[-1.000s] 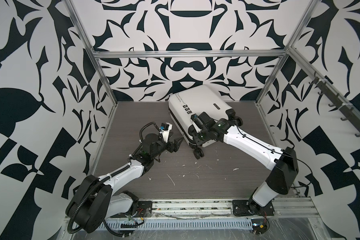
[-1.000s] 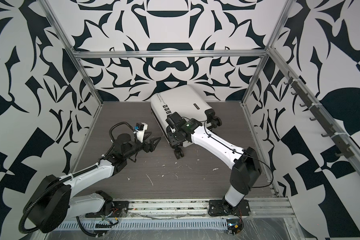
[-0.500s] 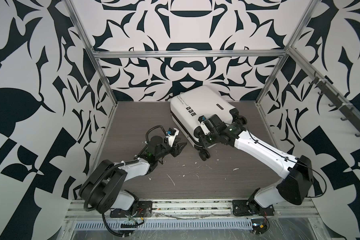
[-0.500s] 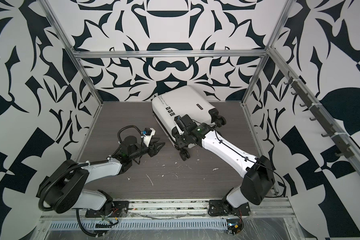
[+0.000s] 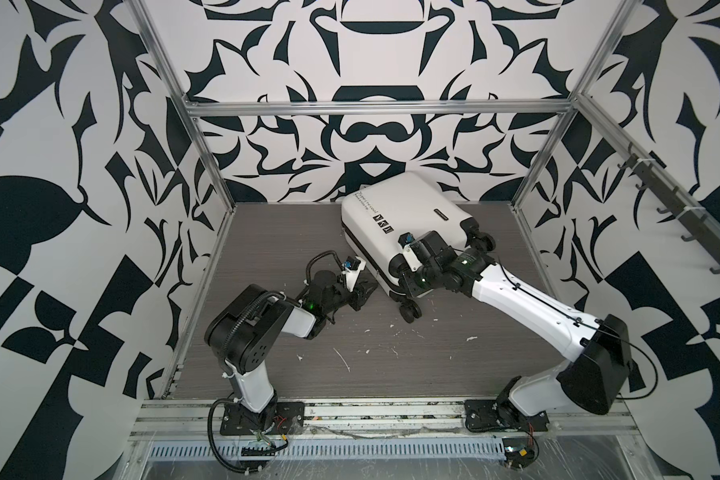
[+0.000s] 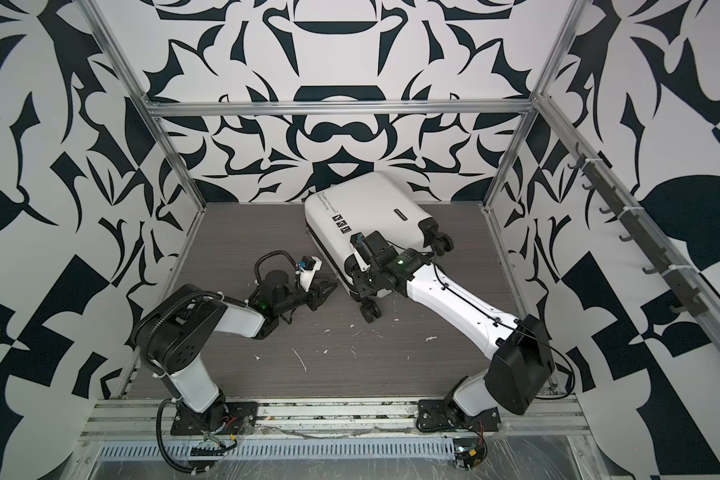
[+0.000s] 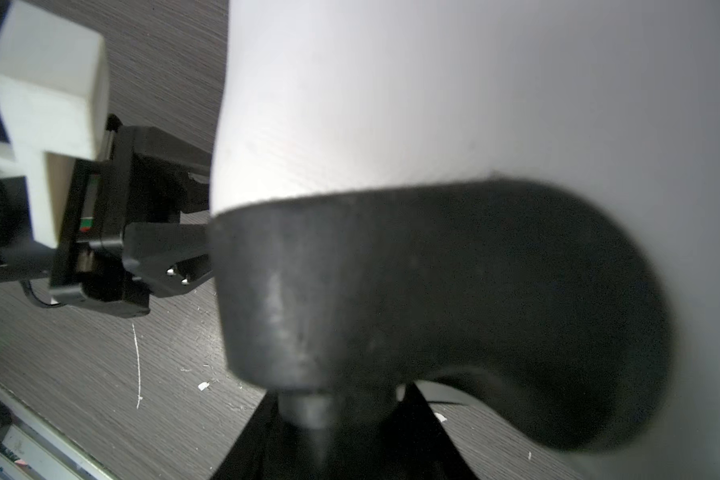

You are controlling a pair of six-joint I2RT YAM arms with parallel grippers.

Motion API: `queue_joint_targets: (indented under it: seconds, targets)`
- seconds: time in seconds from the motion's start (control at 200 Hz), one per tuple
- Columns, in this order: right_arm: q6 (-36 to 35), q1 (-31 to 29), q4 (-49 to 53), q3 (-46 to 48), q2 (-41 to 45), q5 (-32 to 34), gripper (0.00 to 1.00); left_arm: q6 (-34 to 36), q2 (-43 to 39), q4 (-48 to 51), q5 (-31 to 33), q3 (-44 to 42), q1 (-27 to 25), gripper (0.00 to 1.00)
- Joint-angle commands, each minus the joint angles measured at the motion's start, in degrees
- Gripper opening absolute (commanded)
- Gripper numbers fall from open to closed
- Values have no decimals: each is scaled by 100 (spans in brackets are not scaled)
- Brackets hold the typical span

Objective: Pack the luggage
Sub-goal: 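Pinch the metal zipper pull with the left gripper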

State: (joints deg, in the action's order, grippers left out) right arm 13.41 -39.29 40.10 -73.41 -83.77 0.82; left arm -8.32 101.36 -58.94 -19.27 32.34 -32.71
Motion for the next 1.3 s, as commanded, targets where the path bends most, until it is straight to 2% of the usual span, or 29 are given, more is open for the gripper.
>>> queue_joint_targets:
  seconds: [0.0,0.44,0.705,0.79,0.955,1.295]
  targets:
    - [197,79,-275,-130,406,133,0,105,182,-172,-136,297,-13,36]
    - [310,86,-267,-130,364,81,0,314,426,381,-128,779,-11,31]
    - [345,77,-256,-144,356,41,0,304,465,508,-246,944,-16,23]
    - [345,74,-247,-148,366,41,0,289,479,515,-260,981,-7,18]
    - [369,78,-239,-160,379,32,0,302,431,542,-474,1013,-16,0]
    - [450,79,-325,-519,141,-62,0,490,-194,891,-605,642,-128,0]
